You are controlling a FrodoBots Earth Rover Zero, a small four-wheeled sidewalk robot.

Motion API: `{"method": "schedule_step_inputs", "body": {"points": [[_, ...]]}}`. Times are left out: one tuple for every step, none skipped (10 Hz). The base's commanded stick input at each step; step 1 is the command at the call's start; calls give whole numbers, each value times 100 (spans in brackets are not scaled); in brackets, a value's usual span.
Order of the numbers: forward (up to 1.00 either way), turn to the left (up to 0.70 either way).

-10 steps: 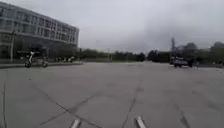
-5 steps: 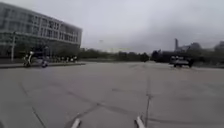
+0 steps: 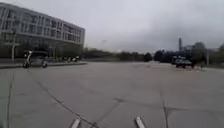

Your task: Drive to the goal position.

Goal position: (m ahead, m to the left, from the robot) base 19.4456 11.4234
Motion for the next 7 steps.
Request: {"method": "schedule_step_inputs", "body": {"points": [[100,1],[100,1],[100,1],[100,1],[100,1],[100,1],[100,1]]}}
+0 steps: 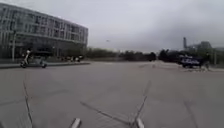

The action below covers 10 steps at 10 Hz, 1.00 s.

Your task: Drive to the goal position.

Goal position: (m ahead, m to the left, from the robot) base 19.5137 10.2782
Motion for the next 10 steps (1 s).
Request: {"method": "schedule_step_inputs", "body": {"points": [[100,1],[100,1],[100,1],[100,1],[100,1],[100,1],[100,1],[100,1],[100,1],[100,1]]}}
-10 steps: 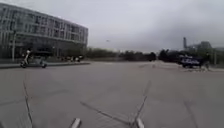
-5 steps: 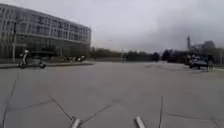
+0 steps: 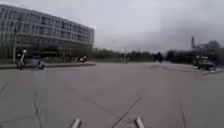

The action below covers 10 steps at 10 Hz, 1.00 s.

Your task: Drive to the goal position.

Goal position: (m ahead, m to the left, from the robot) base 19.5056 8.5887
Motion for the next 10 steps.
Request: {"method": "schedule_step_inputs", "body": {"points": [[100,1],[100,1],[100,1],[100,1],[100,1],[100,1],[100,1],[100,1],[100,1],[100,1]]}}
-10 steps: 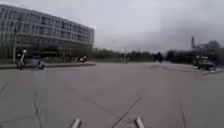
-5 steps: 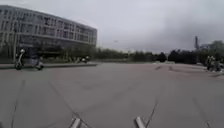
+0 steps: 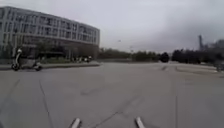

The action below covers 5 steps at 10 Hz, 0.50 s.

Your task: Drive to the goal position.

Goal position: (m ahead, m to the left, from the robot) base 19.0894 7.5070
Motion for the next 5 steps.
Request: {"method": "schedule_step_inputs", "body": {"points": [[100,1],[100,1],[100,1],[100,1],[100,1]]}}
